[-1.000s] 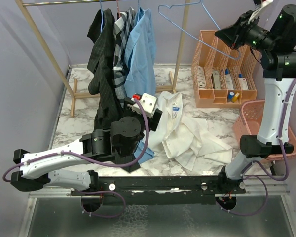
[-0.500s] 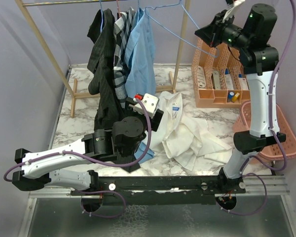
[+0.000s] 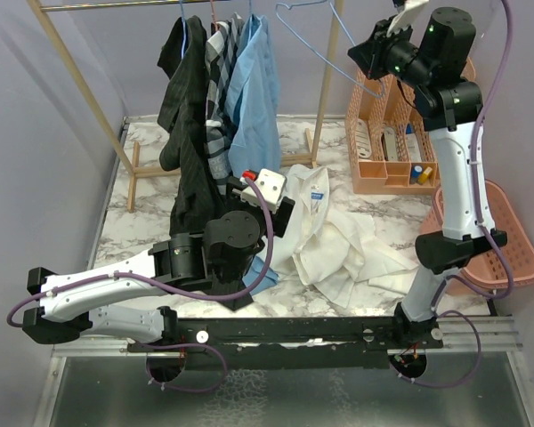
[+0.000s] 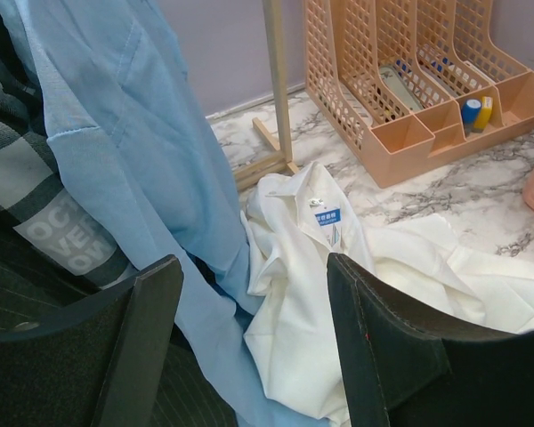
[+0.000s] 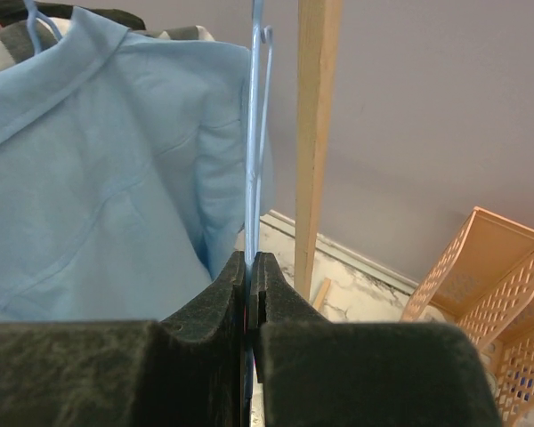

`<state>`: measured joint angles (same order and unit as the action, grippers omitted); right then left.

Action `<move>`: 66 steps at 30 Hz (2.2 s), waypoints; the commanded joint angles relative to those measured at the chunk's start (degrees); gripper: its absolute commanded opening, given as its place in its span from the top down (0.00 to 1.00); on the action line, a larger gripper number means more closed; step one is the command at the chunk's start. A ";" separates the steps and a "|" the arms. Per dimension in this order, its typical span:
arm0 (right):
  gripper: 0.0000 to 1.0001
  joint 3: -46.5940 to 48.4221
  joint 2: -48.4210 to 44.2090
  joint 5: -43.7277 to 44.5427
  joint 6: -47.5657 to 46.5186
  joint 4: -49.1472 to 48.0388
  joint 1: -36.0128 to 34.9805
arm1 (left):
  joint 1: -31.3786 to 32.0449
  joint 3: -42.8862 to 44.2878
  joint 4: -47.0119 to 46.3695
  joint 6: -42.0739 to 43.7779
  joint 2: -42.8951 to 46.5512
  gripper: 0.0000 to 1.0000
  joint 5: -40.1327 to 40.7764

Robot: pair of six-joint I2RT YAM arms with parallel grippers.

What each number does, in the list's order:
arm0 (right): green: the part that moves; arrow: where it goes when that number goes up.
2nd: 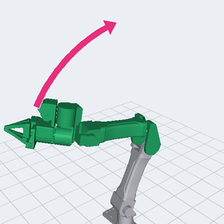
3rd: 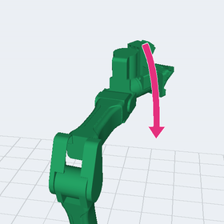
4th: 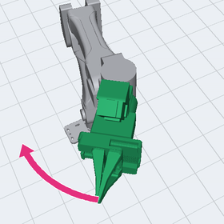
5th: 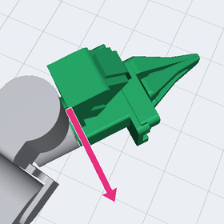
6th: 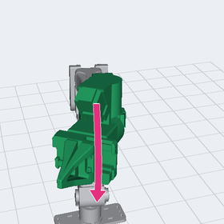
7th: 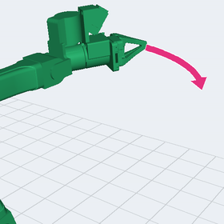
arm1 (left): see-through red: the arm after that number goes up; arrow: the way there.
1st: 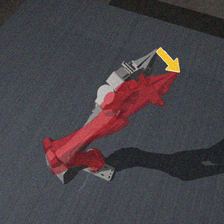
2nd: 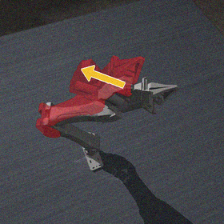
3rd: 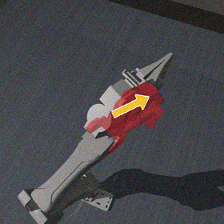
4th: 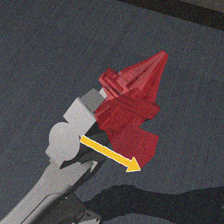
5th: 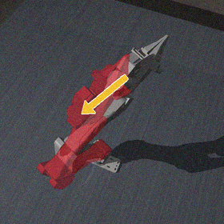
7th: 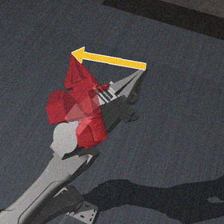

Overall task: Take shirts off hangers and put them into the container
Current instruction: Place the hanger at the clothesline.

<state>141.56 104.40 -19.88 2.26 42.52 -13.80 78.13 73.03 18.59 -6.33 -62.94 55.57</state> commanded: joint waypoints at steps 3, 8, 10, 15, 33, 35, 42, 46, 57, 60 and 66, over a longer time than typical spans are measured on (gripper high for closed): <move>0.99 -1.25 0.75 5.15 -1.94 -2.01 -1.40 | 0.27 -0.35 -0.09 -1.18 -0.14 0.31 1.22; 0.94 -6.12 -2.25 5.11 -3.05 -2.40 -1.40 | 0.27 -0.50 -0.11 -1.30 -0.56 0.31 1.06; 0.87 -8.00 -3.77 5.07 -3.43 -2.66 -1.40 | 0.28 -0.55 -0.09 -1.38 -0.73 0.31 1.12; 0.57 -11.11 -7.93 3.96 -5.23 -0.89 -1.40 | 0.27 -0.56 -0.05 -1.86 -0.77 0.31 0.56; 0.05 -55.18 -44.69 -10.74 -16.36 15.41 -1.40 | 0.55 -9.01 -0.27 -8.22 6.57 0.32 -2.21; 0.03 -60.86 -46.49 -12.06 -17.32 16.15 -1.40 | 0.62 -9.40 -0.30 -8.62 6.95 0.32 -2.83; 0.00 -74.01 -45.63 -17.26 -21.04 13.78 -1.40 | 0.62 -9.64 -0.06 -8.88 6.43 0.32 -3.32; 0.00 -76.58 -41.30 -20.76 -21.93 12.30 -1.40 | 0.62 -9.85 -0.01 -8.91 5.88 0.32 -2.72; 0.00 -81.53 -29.51 -13.08 -15.32 0.74 -7.68 | 0.62 -9.26 -0.13 -9.32 3.10 0.33 -1.67; 0.00 -82.34 -27.27 -8.45 -13.43 -2.77 -10.96 | 0.62 -9.07 -0.21 -9.30 2.33 0.33 -1.74; 0.00 -81.11 -23.39 -0.36 -10.99 -8.25 -13.44 | 0.62 -8.90 -0.16 -9.38 1.93 0.33 -1.70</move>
<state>59.33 79.05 -28.49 -11.64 41.85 -26.33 78.50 63.29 18.61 -14.96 -61.10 53.41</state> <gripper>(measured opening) 0.994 0.673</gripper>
